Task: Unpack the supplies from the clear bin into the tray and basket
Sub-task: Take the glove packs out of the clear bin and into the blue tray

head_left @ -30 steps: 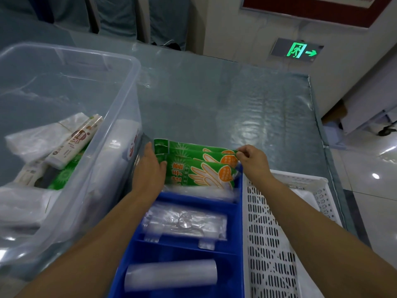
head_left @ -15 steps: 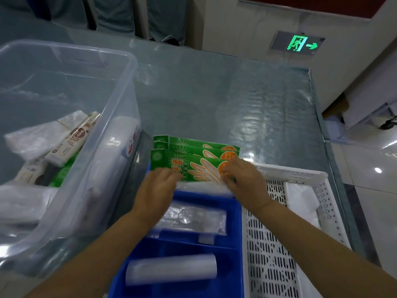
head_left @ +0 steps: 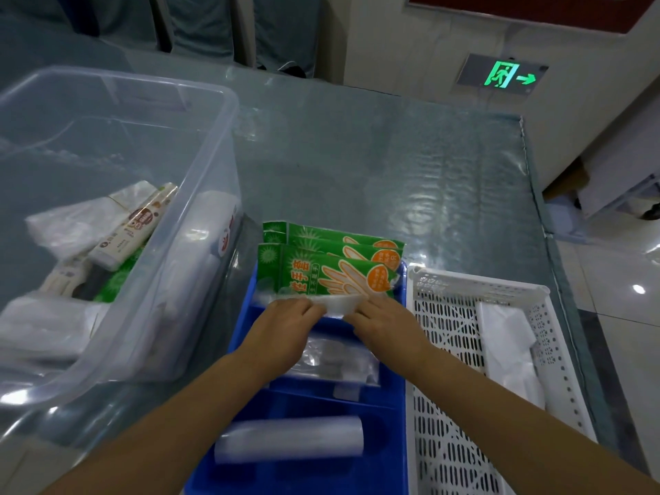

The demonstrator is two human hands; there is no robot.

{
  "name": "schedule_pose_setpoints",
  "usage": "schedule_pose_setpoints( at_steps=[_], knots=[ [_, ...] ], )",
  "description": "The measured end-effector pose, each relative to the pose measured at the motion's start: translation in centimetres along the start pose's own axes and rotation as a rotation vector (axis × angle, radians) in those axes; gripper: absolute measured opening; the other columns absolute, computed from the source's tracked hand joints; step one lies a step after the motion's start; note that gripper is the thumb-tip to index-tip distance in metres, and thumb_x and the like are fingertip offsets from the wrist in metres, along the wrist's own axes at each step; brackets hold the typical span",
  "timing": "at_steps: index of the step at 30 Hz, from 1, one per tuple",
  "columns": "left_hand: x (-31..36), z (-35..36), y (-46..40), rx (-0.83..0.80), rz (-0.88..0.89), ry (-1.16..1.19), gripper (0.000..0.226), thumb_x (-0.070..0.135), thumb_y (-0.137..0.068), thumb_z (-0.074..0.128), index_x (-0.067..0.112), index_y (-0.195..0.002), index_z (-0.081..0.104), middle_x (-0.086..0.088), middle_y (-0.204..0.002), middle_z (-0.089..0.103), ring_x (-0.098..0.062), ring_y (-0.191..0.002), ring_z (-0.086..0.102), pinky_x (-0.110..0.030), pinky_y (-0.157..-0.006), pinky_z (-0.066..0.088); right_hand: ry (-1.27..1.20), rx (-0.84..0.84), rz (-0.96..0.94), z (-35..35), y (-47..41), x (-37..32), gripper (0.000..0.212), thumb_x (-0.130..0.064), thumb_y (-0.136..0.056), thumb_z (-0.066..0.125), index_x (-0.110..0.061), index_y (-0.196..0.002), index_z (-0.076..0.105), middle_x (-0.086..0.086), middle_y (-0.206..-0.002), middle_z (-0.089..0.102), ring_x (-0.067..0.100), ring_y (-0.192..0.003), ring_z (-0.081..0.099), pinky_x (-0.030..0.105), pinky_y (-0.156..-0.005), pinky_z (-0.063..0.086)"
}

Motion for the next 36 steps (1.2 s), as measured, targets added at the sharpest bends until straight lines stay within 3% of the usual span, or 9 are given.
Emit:
schedule_pose_setpoints(
  at_steps=[5, 10, 14, 16, 19, 23, 27, 32, 36],
  knots=[
    [-0.6, 0.4, -0.1, -0.043, -0.034, -0.123, 0.026, 0.008, -0.061, 0.075, 0.019, -0.082, 0.065, 0.002, -0.080, 0.070, -0.021, -0.075, 0.065, -0.033, -0.071, 0.050, -0.038, -0.195, 0.180, 1.3, 0.1, 1.7, 0.025, -0.030, -0.091, 0.051, -0.017, -0.107, 0.065, 0.004, -0.109, 0.068, 0.023, -0.101, 0.059, 0.036, -0.089, 0.044],
    [-1.8, 0.1, -0.1, -0.055, -0.126, -0.255, 0.021, 0.013, -0.053, 0.081, 0.016, -0.069, 0.068, -0.003, -0.073, 0.061, -0.023, -0.071, 0.058, -0.035, -0.061, 0.048, 0.126, -0.098, 0.161, 0.0, 0.6, 1.4, 0.017, -0.032, -0.067, 0.080, -0.018, -0.075, 0.074, -0.001, -0.071, 0.064, 0.018, -0.069, 0.057, 0.032, -0.060, 0.048],
    [-2.2, 1.3, -0.1, -0.155, -0.151, -0.235, 0.023, 0.018, -0.087, 0.054, 0.015, -0.109, 0.061, -0.004, -0.108, 0.061, -0.023, -0.099, 0.054, -0.035, -0.082, 0.042, 0.105, -0.077, 0.172, -0.2, 0.9, 1.1, 0.035, -0.014, -0.046, 0.089, -0.020, -0.074, 0.069, -0.001, -0.063, 0.064, 0.016, -0.057, 0.059, 0.025, -0.050, 0.047],
    [-2.9, 1.9, 0.1, -0.214, -0.208, -0.212, 0.031, 0.019, -0.092, 0.046, 0.016, -0.122, 0.052, -0.003, -0.121, 0.059, -0.022, -0.109, 0.054, -0.034, -0.091, 0.040, 0.107, -0.080, 0.224, -0.4, 0.9, 1.6, 0.040, -0.013, -0.039, 0.090, -0.022, -0.069, 0.065, -0.003, -0.053, 0.060, 0.014, -0.044, 0.054, 0.020, -0.041, 0.037],
    [-2.9, 1.6, 0.5, -0.239, -0.242, -0.239, 0.030, 0.015, -0.089, 0.049, 0.016, -0.119, 0.051, -0.003, -0.119, 0.062, -0.023, -0.106, 0.057, -0.034, -0.091, 0.038, 0.152, -0.120, 0.205, 0.0, 0.6, 1.5, 0.035, -0.020, -0.038, 0.091, -0.025, -0.058, 0.061, -0.003, -0.045, 0.057, 0.013, -0.037, 0.050, 0.020, -0.041, 0.037],
    [-1.8, -0.6, 0.7, -0.244, -0.228, -0.385, 0.024, 0.007, -0.085, 0.050, 0.015, -0.106, 0.055, -0.004, -0.109, 0.062, -0.024, -0.102, 0.056, -0.033, -0.087, 0.038, 0.213, -0.065, 0.177, -1.2, 0.8, 1.1, 0.023, -0.024, -0.050, 0.088, -0.020, -0.058, 0.067, -0.003, -0.054, 0.061, 0.015, -0.049, 0.056, 0.025, -0.046, 0.044],
    [0.4, -5.7, 1.4, -0.155, -0.185, -0.381, 0.020, 0.003, -0.080, 0.055, 0.015, -0.095, 0.059, -0.005, -0.097, 0.067, -0.025, -0.092, 0.060, -0.032, -0.079, 0.041, 0.176, 0.120, 0.148, -5.9, 0.2, -0.6, 0.012, -0.021, -0.067, 0.081, -0.016, -0.064, 0.069, 0.002, -0.058, 0.063, 0.018, -0.048, 0.057, 0.025, -0.046, 0.044],
    [1.7, -16.8, 4.1, 0.099, -0.067, -0.392, 0.029, 0.008, -0.041, 0.078, 0.019, -0.056, 0.056, -0.001, -0.049, 0.058, -0.023, -0.045, 0.056, -0.027, -0.050, 0.042, 0.013, 0.403, 0.123, -14.1, -3.0, -4.5, 0.025, -0.029, -0.088, 0.053, -0.020, -0.070, 0.068, -0.002, -0.060, 0.066, 0.017, -0.047, 0.057, 0.026, -0.043, 0.044],
    [-3.8, -24.7, 8.4, 0.314, -0.137, -0.448, 0.010, 0.016, -0.065, 0.077, 0.018, -0.067, 0.067, -0.003, -0.059, 0.067, -0.025, -0.051, 0.061, -0.030, -0.052, 0.046, -0.070, 0.570, 0.030, -19.2, -6.8, -10.0, 0.025, -0.027, -0.089, 0.055, -0.017, -0.071, 0.069, -0.001, -0.058, 0.063, 0.019, -0.047, 0.055, 0.031, -0.043, 0.045]
  ],
)
Point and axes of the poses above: each hand's wrist, its own y-axis away from the middle knuckle, its own z-axis out of the palm, x = y × z, the point moved 10 cm from there along -y, towards the middle knuckle
